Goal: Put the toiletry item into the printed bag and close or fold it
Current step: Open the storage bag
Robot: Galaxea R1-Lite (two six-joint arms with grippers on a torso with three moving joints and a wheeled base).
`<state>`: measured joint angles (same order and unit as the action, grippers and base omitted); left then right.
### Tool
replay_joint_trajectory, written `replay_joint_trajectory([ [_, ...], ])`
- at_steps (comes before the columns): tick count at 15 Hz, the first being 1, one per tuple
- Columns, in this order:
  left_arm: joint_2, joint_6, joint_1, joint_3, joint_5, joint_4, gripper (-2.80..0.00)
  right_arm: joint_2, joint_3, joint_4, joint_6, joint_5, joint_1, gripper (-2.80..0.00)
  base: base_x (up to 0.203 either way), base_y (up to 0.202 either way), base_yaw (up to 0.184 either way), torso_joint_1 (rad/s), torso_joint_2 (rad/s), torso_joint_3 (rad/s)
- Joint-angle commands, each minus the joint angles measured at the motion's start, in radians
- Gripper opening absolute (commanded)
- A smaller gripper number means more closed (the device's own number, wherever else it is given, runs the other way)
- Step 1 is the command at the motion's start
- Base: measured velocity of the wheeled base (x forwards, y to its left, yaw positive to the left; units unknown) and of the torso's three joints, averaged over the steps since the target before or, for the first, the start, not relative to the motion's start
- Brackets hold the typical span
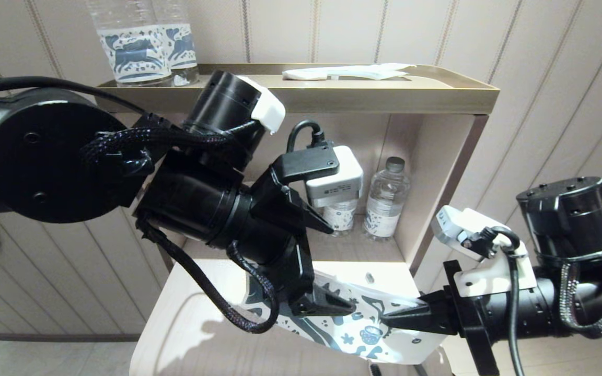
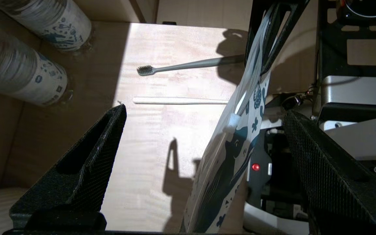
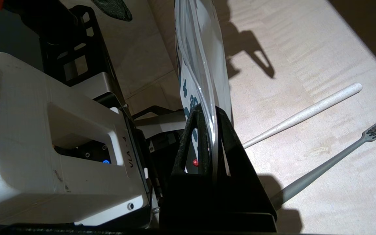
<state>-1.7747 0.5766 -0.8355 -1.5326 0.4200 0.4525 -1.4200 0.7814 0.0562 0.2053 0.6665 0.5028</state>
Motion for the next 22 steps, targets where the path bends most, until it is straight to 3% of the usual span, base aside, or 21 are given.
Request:
replay_joint_trajectory([
  [1, 0.001, 0.002, 0.001, 0.026, 0.004, 0.003, 0.00, 0.003, -0.002, 0.001, 0.000, 0.004, 0.000, -2.80, 0.000, 0.000, 0.000, 0.000, 0.00, 0.000],
  [9, 0.001, 0.002, 0.001, 0.037, 0.013, 0.000, 0.00, 0.010, 0.006, 0.002, 0.000, 0.004, -0.004, -2.80, 0.000, 0.000, 0.000, 0.000, 0.00, 0.000],
  [10, 0.003, 0.002, 0.001, 0.032, 0.014, 0.000, -2.80, 0.010, 0.004, 0.002, 0.000, 0.003, -0.004, -2.80, 0.000, 0.000, 0.000, 0.000, 0.00, 0.000],
  [22, -0.008, 0.002, -0.005, 0.035, 0.011, 0.000, -2.80, 0.015, 0.000, 0.002, 0.002, 0.002, -0.004, -2.80, 0.000, 0.000, 0.000, 0.000, 0.00, 0.000],
])
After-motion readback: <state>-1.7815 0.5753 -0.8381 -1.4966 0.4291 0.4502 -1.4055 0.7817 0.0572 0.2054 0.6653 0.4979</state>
